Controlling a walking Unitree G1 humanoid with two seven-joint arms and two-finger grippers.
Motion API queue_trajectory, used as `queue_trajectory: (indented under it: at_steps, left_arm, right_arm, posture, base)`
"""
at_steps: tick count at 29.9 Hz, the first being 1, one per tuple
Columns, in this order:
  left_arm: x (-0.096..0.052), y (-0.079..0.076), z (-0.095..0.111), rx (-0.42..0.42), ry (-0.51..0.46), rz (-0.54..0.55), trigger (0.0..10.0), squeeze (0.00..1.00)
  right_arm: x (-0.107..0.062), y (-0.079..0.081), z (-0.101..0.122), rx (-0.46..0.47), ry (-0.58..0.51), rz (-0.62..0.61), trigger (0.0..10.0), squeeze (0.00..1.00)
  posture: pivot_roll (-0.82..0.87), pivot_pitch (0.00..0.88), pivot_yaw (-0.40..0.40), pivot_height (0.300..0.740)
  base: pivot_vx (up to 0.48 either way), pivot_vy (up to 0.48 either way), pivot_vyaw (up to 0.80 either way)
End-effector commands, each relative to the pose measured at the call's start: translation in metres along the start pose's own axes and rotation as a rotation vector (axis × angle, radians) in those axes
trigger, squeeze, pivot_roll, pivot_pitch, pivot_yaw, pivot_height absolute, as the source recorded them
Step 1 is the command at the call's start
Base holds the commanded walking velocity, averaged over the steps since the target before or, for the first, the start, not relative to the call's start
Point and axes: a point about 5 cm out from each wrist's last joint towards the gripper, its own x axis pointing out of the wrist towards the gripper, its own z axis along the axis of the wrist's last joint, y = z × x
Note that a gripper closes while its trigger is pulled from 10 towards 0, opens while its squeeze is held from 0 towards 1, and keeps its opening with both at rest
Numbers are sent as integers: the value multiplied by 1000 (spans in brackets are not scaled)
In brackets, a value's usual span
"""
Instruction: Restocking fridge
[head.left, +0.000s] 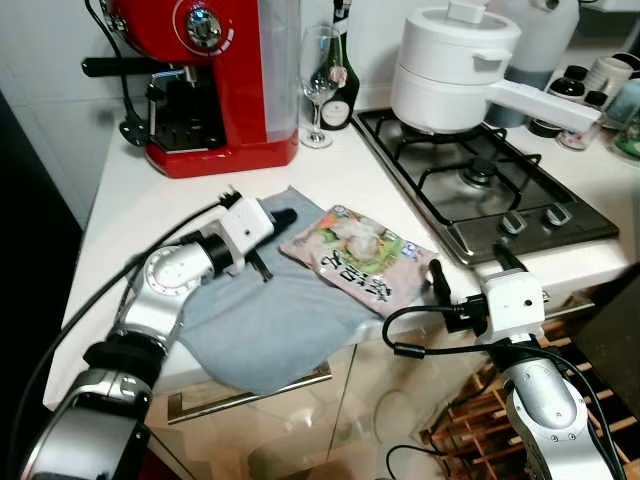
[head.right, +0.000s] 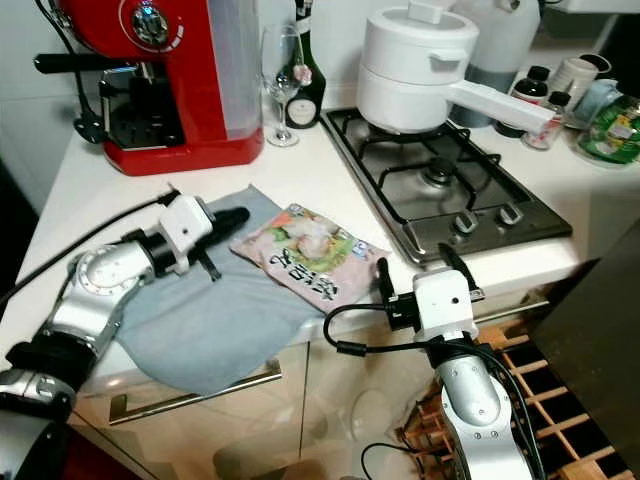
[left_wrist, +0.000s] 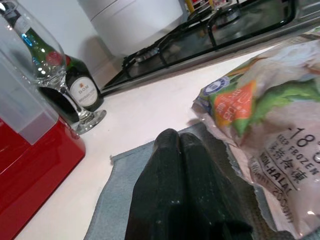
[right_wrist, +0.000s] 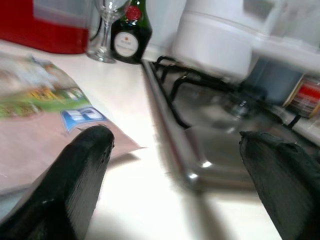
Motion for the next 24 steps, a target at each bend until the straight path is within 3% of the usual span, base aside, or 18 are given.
queue_trajectory:
  at_steps: [1, 3, 5, 11, 24]
  left_arm:
    - [-3, -8, -14, -8, 69, -18, 10000, 0]
    - [-2, -7, -14, -9, 65, -14, 10000, 0]
    - [1, -6, -11, -11, 53, -4, 10000, 0]
    - [8, -10, -7, -26, 17, -3, 10000, 0]
    - [13, -19, -5, -58, -14, -14, 10000, 0]
  right_arm:
    - [3, 0, 9, 169, -6, 19, 10000, 0]
    - [4, 0, 11, 212, -7, 25, 10000, 0]
    - [7, 1, 16, 311, -16, 29, 10000, 0]
    - [11, 10, 28, 450, -29, 66, 10000, 0]
    - [16, 12, 21, 754, 83, 43, 10000, 0]
  posture:
    - [-159, 0, -13, 740]
    - [-159, 0, -13, 740]
    - [-163, 0, -13, 740]
    - [-163, 0, -14, 740]
    - [-150, 0, -12, 740]
  base:
    - [0, 0, 0]
    - [0, 0, 0]
    - [0, 0, 0]
    - [0, 0, 0]
    - [0, 0, 0]
